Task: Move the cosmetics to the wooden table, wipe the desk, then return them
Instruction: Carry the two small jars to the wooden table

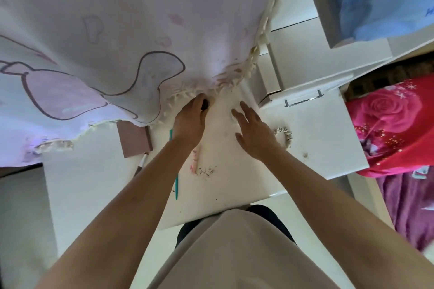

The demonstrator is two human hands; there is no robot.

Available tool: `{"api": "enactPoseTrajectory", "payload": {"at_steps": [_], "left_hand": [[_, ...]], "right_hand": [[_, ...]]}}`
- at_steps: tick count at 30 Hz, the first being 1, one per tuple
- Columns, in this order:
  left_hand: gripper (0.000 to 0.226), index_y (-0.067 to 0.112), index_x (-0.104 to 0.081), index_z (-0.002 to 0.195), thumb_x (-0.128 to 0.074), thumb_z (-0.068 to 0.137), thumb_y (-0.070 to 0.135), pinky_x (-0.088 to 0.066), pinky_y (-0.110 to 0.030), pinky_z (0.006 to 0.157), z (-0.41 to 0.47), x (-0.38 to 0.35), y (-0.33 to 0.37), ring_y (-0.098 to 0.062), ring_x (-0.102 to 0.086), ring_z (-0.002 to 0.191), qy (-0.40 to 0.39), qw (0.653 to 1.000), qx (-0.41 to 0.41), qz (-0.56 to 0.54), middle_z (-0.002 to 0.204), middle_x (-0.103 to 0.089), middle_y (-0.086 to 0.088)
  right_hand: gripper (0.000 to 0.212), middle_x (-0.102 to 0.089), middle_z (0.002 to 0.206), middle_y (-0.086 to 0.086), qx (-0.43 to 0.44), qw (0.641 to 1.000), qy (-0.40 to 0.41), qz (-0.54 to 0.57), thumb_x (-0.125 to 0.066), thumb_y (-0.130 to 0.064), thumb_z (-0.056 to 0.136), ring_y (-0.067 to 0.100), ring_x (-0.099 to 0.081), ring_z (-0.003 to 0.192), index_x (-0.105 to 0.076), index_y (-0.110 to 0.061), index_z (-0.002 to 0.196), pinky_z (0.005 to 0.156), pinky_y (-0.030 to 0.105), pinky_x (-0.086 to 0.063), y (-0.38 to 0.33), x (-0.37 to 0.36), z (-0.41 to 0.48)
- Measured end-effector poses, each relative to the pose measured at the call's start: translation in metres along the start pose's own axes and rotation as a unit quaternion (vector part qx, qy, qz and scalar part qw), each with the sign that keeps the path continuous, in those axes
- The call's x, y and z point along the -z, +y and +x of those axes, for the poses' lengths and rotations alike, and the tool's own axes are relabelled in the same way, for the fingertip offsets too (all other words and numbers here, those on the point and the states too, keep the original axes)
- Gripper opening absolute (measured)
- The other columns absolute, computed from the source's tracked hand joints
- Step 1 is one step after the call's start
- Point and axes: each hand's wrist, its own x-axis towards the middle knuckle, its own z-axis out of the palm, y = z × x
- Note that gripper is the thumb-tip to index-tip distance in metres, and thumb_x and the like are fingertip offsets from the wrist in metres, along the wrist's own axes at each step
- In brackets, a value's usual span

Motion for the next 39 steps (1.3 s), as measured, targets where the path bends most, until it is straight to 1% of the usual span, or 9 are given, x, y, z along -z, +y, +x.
{"api": "enactPoseTrajectory", "payload": {"at_steps": [5, 9, 11, 14, 18, 24, 33, 36, 39], "left_hand": [[0.028, 0.016, -0.048, 0.125, -0.049, 0.100, 0.028, -0.041, -0.032, 0.058, -0.033, -0.001, -0.010, -0.027, -0.054, 0.068, -0.018, 0.999, 0.034, -0.010, 0.091, -0.064, -0.009], [0.025, 0.018, -0.047, 0.120, -0.049, 0.100, 0.031, -0.026, -0.023, 0.048, -0.065, -0.001, -0.009, -0.018, -0.044, 0.061, -0.023, 0.998, 0.057, -0.001, 0.079, -0.054, 0.000], [0.024, 0.018, -0.048, 0.120, -0.049, 0.100, 0.030, -0.028, -0.025, 0.049, -0.081, 0.003, -0.008, -0.018, -0.045, 0.061, -0.007, 0.997, 0.069, 0.011, 0.084, -0.059, -0.004], [0.022, 0.017, -0.050, 0.119, -0.052, 0.098, 0.025, -0.042, -0.034, 0.061, -0.107, 0.014, -0.005, -0.030, -0.059, 0.076, 0.055, 0.994, 0.098, -0.007, 0.101, -0.066, -0.008], [0.023, 0.014, -0.054, 0.118, -0.058, 0.095, 0.015, -0.048, -0.035, 0.063, -0.157, 0.039, -0.002, -0.030, -0.064, 0.080, 0.206, 0.968, 0.126, -0.065, 0.098, -0.067, -0.002], [0.031, 0.016, -0.050, 0.128, -0.055, 0.097, 0.017, -0.054, -0.045, 0.084, -0.252, 0.102, -0.027, -0.019, -0.063, 0.101, 0.374, 0.906, 0.189, -0.060, 0.113, -0.065, 0.005], [0.041, 0.016, -0.046, 0.140, -0.048, 0.099, 0.015, -0.047, -0.035, 0.071, -0.491, 0.195, -0.098, -0.034, -0.063, 0.094, 0.535, 0.786, 0.305, 0.041, 0.124, -0.057, -0.008], [0.042, 0.015, -0.045, 0.141, -0.047, 0.100, 0.015, -0.049, -0.040, 0.080, -0.606, 0.216, -0.123, -0.032, -0.060, 0.102, 0.570, 0.749, 0.335, 0.053, 0.125, -0.056, -0.010], [0.041, 0.017, -0.045, 0.141, -0.047, 0.100, 0.017, -0.046, -0.033, 0.073, -0.711, 0.227, -0.148, -0.030, -0.062, 0.097, 0.591, 0.715, 0.365, 0.076, 0.122, -0.057, -0.008]], "right_hand": [[0.037, -0.042, 0.139, 0.011, -0.025, 0.994, 0.047, 0.092, -0.056, -0.008, 0.093, 0.035, -0.050, 0.119, -0.050, -0.009, 0.129, 0.076, 0.047, -0.053, -0.002, -0.020, -0.039], [0.048, -0.041, 0.136, 0.008, -0.042, 0.993, 0.035, 0.107, -0.057, -0.011, 0.093, 0.033, -0.055, 0.111, -0.044, -0.015, 0.139, 0.080, 0.044, -0.052, -0.003, -0.023, -0.052], [0.054, -0.040, 0.137, 0.007, -0.021, 0.994, 0.038, 0.096, -0.058, -0.015, 0.094, 0.032, -0.055, 0.111, -0.039, -0.017, 0.145, 0.080, 0.042, -0.051, -0.005, -0.017, -0.055], [0.058, -0.043, 0.135, 0.007, 0.023, 0.991, 0.086, 0.099, -0.061, -0.019, 0.092, 0.031, -0.056, 0.109, -0.039, -0.018, 0.145, 0.074, 0.039, -0.051, -0.014, -0.002, -0.055], [0.060, -0.046, 0.132, 0.006, 0.121, 0.976, 0.133, 0.121, -0.065, -0.017, 0.089, 0.030, -0.056, 0.109, -0.042, -0.016, 0.144, 0.075, 0.040, -0.055, -0.052, 0.018, -0.055], [0.057, -0.044, 0.139, 0.003, 0.271, 0.942, 0.137, 0.145, -0.062, -0.021, 0.090, 0.024, -0.052, 0.119, -0.041, -0.019, 0.143, 0.081, 0.038, -0.054, -0.162, 0.034, -0.067], [0.055, -0.041, 0.150, 0.010, 0.520, 0.833, 0.139, 0.130, -0.054, -0.015, 0.097, 0.026, -0.044, 0.134, -0.037, -0.012, 0.149, 0.102, 0.038, -0.047, -0.392, -0.010, -0.165], [0.052, -0.041, 0.150, 0.013, 0.583, 0.788, 0.138, 0.142, -0.053, -0.010, 0.097, 0.029, -0.044, 0.135, -0.040, -0.006, 0.147, 0.106, 0.041, -0.044, -0.487, -0.049, -0.230], [0.054, -0.042, 0.149, 0.016, 0.627, 0.757, 0.124, 0.136, -0.055, -0.008, 0.095, 0.031, -0.044, 0.134, -0.040, -0.005, 0.147, 0.108, 0.043, -0.041, -0.571, -0.089, -0.297]]}}
